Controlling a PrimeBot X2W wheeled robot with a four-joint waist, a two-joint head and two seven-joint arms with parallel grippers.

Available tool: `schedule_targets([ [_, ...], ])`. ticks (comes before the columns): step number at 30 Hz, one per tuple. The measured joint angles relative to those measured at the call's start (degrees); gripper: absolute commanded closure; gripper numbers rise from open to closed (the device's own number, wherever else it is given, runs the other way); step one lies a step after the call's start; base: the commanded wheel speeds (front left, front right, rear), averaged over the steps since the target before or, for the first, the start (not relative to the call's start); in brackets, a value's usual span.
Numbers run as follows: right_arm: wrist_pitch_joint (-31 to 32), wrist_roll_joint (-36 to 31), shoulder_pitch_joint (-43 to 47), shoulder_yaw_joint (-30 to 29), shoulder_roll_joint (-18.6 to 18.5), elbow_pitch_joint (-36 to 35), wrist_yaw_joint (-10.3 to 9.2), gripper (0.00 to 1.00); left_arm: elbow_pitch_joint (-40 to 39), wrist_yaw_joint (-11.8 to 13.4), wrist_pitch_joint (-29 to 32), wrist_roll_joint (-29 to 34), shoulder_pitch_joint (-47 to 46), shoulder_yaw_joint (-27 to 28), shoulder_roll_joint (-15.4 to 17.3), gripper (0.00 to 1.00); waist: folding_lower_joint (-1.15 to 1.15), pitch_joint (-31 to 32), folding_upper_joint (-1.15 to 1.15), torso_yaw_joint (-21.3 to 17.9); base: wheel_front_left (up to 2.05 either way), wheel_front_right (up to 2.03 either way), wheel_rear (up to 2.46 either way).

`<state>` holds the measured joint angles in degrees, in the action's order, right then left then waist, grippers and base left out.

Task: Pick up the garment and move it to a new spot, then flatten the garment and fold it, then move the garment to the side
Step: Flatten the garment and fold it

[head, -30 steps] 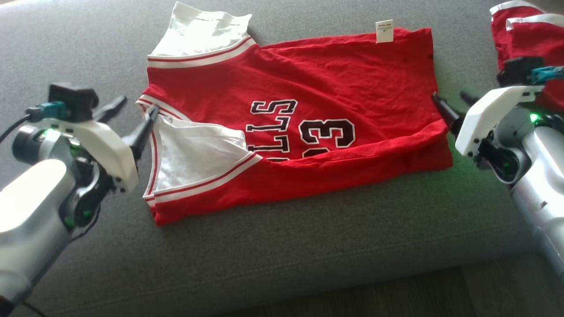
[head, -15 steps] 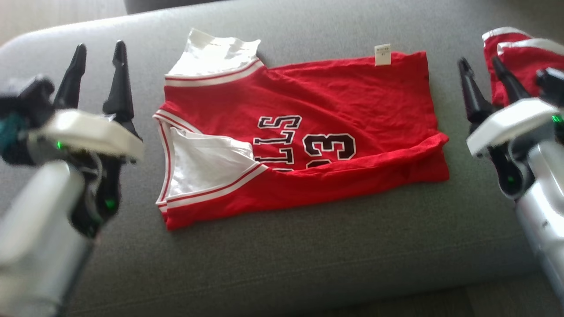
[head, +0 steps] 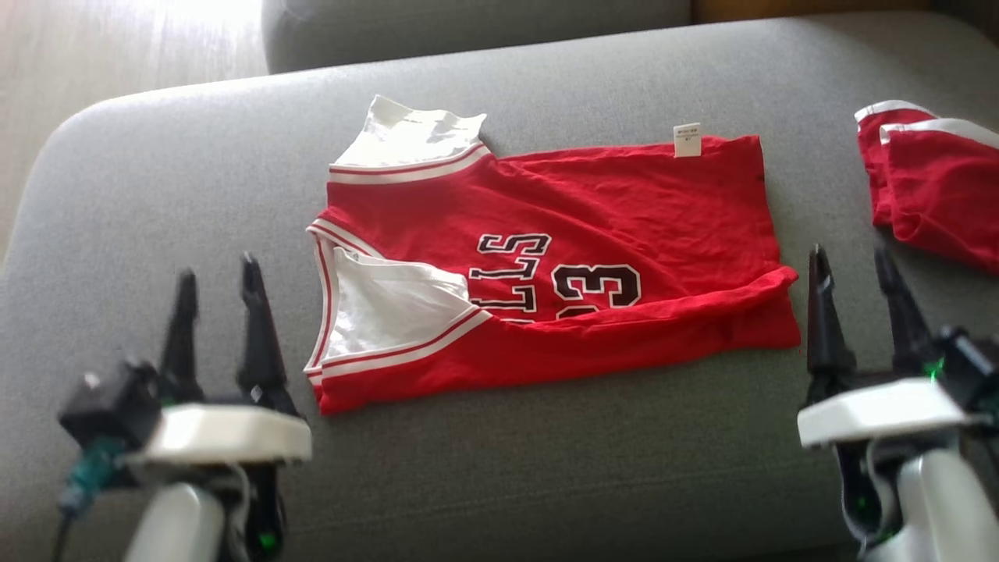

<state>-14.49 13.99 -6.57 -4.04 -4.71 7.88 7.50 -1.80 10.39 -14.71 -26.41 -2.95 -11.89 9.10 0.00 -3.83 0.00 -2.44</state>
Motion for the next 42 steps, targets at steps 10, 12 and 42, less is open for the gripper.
schedule_targets([
  [10,0.0,-2.2,3.9,0.1,1.4,-1.7,0.00,0.00,8.5,-6.2,0.0,7.1,5.1,3.1,-5.7,0.00,0.00,0.1,0.00,-0.6,0.00,0.00,0.00],
  [12,0.0,-2.2,3.9,0.6,1.5,-1.7,0.00,0.00,11.4,-6.5,0.0,7.1,5.0,3.1,-5.9,0.00,0.00,-0.2,0.00,-1.0,0.00,0.00,0.00],
  [42,0.0,-0.1,3.3,1.9,1.7,-0.1,0.00,0.00,41.5,-0.7,-0.6,2.9,-7.6,1.5,-6.4,0.55,0.00,-3.8,0.00,-7.8,0.00,0.00,0.00],
])
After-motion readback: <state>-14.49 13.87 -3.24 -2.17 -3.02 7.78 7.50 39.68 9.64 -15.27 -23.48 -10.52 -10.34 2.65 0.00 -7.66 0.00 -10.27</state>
